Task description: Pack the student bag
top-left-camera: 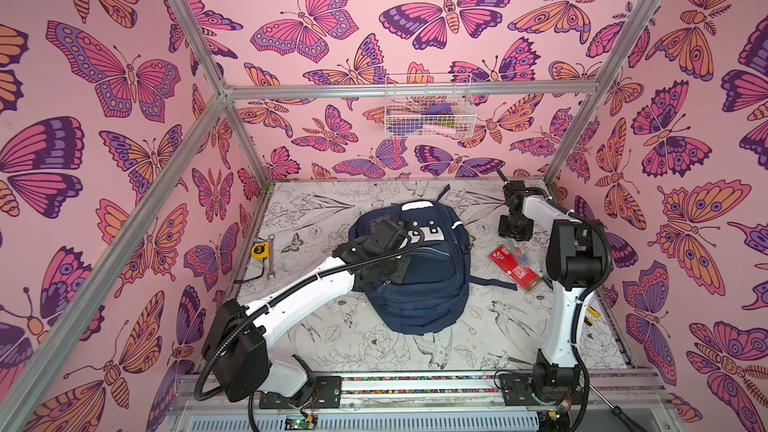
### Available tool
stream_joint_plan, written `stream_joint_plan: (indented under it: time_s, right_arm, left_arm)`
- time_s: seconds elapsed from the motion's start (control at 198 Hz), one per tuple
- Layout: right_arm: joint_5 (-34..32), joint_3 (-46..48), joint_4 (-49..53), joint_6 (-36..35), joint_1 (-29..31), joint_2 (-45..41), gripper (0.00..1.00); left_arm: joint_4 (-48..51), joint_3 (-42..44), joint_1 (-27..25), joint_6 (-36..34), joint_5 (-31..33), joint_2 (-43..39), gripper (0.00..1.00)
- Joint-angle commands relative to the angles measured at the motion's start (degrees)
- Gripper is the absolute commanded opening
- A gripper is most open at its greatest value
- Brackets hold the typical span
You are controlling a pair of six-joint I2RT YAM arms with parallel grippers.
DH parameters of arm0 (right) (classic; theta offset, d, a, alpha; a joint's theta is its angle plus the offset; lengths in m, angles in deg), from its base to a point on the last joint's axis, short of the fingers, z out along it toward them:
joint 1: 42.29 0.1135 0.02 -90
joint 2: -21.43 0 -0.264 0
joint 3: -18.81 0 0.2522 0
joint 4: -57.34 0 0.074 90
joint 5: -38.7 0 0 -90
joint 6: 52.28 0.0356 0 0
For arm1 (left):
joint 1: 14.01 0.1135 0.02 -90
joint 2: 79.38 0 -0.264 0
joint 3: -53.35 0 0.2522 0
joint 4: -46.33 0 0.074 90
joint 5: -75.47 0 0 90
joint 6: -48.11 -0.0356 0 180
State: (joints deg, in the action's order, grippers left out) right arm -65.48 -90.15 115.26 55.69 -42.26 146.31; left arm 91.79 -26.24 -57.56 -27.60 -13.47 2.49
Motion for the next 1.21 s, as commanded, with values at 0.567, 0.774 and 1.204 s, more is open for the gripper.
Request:
stream_joint_plan:
  time_s: [0.567,0.774,1.204]
  right_arm:
    - [4.32,8.39,-0.46,1.44,-0.21,-4.55,0.36]
    - [5.76,10.45,-0.82,3.06,-0.25,-10.06,0.27]
    - [7.90,22.11,2.53,10.52,13.35,-41.57,0.22]
  left_arm:
    - [-2.62,0.18,1.27,3.38,-2.97,-1.88,0.00]
    - [-2.69,0.45,1.27,4.67,-3.08,-2.32,0.43]
    - [-10.55,4.91,1.80,14.52,-16.18,-12.63,0.80]
